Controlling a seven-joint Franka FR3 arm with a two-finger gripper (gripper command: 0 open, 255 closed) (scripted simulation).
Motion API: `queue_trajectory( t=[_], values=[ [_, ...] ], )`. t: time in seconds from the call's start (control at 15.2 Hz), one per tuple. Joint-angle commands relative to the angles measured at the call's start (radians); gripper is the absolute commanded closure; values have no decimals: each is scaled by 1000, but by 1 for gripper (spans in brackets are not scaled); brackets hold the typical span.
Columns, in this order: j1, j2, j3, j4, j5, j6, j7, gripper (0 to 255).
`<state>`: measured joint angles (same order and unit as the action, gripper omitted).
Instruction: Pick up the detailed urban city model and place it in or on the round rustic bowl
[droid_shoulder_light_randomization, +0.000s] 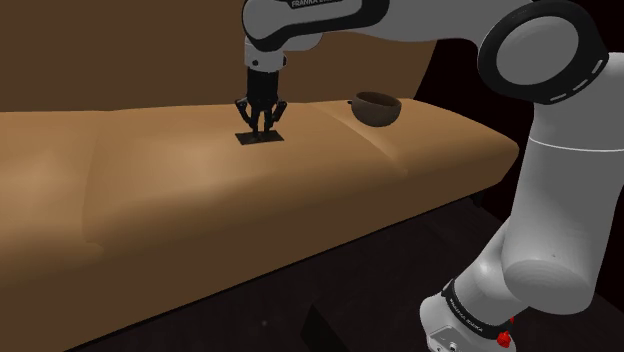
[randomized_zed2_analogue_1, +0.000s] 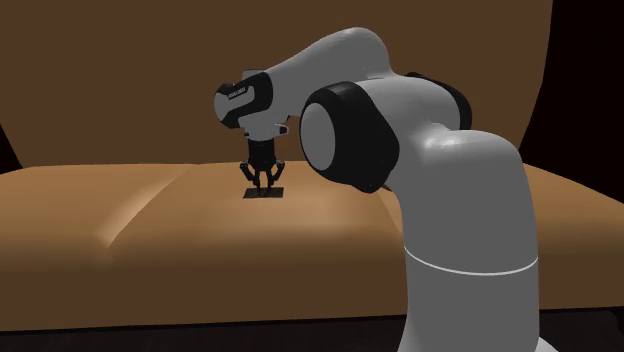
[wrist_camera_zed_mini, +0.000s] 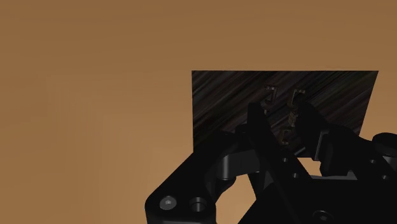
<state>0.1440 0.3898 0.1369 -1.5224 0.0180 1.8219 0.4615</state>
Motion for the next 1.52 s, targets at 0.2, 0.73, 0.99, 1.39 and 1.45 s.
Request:
queue_trajectory(
  t=[0.2,0.73,0.99,1.39,1.45],
  values=[
    [0,-10,1,47,1,-56,2,255],
    [2,-12,2,150,1,-162,7,255],
    [4,-7,3,212,0,-219,10,255],
    [8,12,3,322,-2,-310,16,255],
    [9,16,3,343,-3,-326,17,255]
  ],
)
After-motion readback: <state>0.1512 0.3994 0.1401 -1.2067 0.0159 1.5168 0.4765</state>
